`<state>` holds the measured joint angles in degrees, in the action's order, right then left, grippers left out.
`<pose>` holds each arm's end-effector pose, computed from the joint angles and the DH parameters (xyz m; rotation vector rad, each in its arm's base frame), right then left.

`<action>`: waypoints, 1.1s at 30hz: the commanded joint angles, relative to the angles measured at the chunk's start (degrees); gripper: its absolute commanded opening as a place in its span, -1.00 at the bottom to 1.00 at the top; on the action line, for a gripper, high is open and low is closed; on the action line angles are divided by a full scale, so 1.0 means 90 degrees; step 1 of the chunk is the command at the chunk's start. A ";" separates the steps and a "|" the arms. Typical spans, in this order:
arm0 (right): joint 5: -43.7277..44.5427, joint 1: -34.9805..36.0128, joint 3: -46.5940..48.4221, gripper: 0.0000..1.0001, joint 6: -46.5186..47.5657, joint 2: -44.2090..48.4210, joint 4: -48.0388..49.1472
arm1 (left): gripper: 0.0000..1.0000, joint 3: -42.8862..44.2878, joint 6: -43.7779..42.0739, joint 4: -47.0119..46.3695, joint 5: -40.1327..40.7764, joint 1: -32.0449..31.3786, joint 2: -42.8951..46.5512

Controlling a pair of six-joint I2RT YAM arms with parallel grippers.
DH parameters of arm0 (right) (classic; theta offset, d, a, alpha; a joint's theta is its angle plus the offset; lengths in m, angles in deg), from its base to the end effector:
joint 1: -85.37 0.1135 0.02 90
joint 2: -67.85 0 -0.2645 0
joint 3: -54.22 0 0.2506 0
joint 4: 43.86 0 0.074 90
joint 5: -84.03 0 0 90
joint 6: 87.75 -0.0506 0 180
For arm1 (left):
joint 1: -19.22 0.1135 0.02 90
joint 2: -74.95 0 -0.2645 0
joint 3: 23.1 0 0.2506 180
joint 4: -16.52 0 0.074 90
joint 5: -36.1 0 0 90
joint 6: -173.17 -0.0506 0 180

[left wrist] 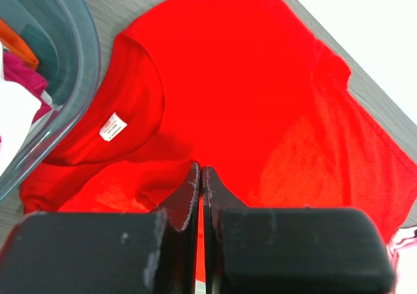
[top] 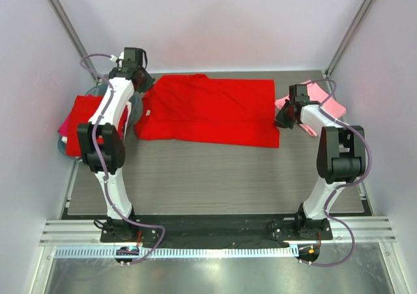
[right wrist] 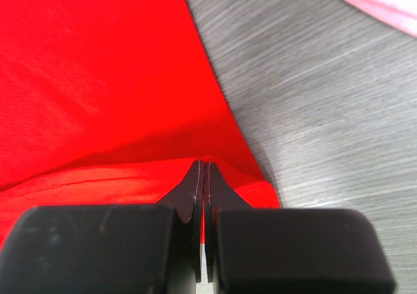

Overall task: Fold and stack the t-shirts
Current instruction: Fold the tshirt

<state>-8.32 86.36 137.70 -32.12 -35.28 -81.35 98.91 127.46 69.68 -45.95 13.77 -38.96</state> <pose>0.3836 0.0087 0.1822 0.7297 2.4882 0.2829 0.4615 -0.0370 0.3028 -0.8494 2.2050 -0.2619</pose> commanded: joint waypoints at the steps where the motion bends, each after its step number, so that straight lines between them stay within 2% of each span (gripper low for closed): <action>1: -0.0022 -0.0032 0.0301 -0.98 -0.0019 -0.0074 0.0185 | -0.99 0.0287 -0.0058 0.0134 0.0250 -0.0009 -0.0039; 15: -0.0198 -0.0023 0.0594 -0.98 -0.0048 -0.0367 0.0205 | -0.99 -0.0260 0.0137 0.0027 0.0846 0.0020 0.0391; 33: -0.0188 -0.0032 0.0731 -0.98 -0.0078 -0.0445 0.0195 | -1.00 -0.0299 0.0166 0.0036 0.1119 0.0049 0.0781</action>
<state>-9.74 86.27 141.52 -32.17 -38.93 -81.06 94.50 128.19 71.13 -38.17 13.72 -34.48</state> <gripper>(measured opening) 0.023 0.006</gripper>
